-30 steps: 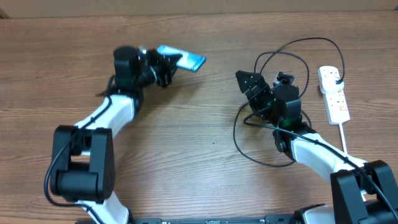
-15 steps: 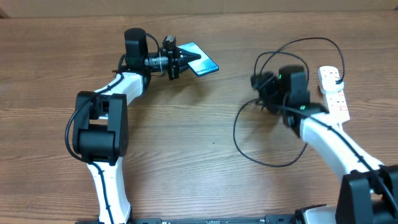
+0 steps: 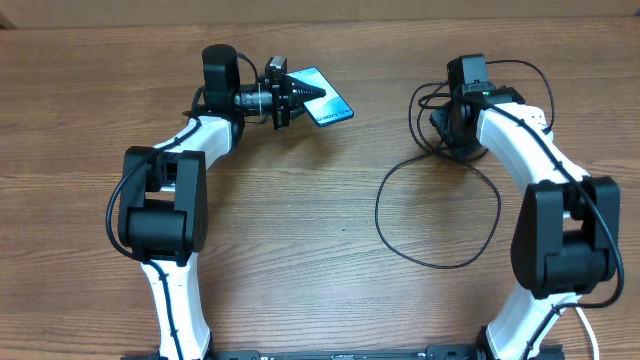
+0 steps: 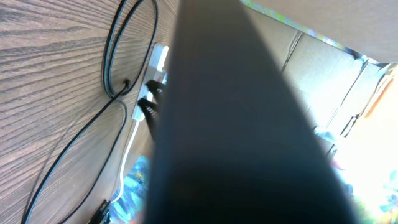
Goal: Plug charger to phone and switch on socket
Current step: 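Move the right gripper to the black cable's USB-C plug, then grasp the USB-C plug with the right gripper, then carry the USB-C plug with the right gripper to the phone's bottom port, then align the plug with the phone's port using the right gripper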
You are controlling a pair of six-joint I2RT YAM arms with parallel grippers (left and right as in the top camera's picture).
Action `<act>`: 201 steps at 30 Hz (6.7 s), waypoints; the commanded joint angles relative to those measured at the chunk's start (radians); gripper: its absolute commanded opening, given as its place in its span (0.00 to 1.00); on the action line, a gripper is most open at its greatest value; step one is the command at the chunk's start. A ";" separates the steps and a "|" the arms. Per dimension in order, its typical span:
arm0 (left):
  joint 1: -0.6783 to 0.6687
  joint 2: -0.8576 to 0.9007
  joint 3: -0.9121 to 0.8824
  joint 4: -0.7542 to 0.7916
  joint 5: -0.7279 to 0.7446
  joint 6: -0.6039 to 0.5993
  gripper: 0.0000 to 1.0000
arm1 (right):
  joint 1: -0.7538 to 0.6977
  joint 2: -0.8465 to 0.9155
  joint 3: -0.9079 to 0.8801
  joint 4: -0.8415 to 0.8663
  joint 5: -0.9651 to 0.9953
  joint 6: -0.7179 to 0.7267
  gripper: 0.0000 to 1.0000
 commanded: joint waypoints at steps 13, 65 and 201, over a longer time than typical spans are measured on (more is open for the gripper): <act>-0.007 -0.010 0.027 0.008 0.032 0.043 0.07 | -0.031 0.121 0.019 0.034 -0.010 0.032 0.45; -0.007 -0.010 0.027 0.008 0.037 0.043 0.04 | 0.002 0.122 0.024 0.098 -0.070 -0.037 0.04; -0.023 -0.006 0.106 0.128 0.278 0.419 0.04 | 0.479 -0.515 -0.386 0.388 -0.356 -0.995 0.04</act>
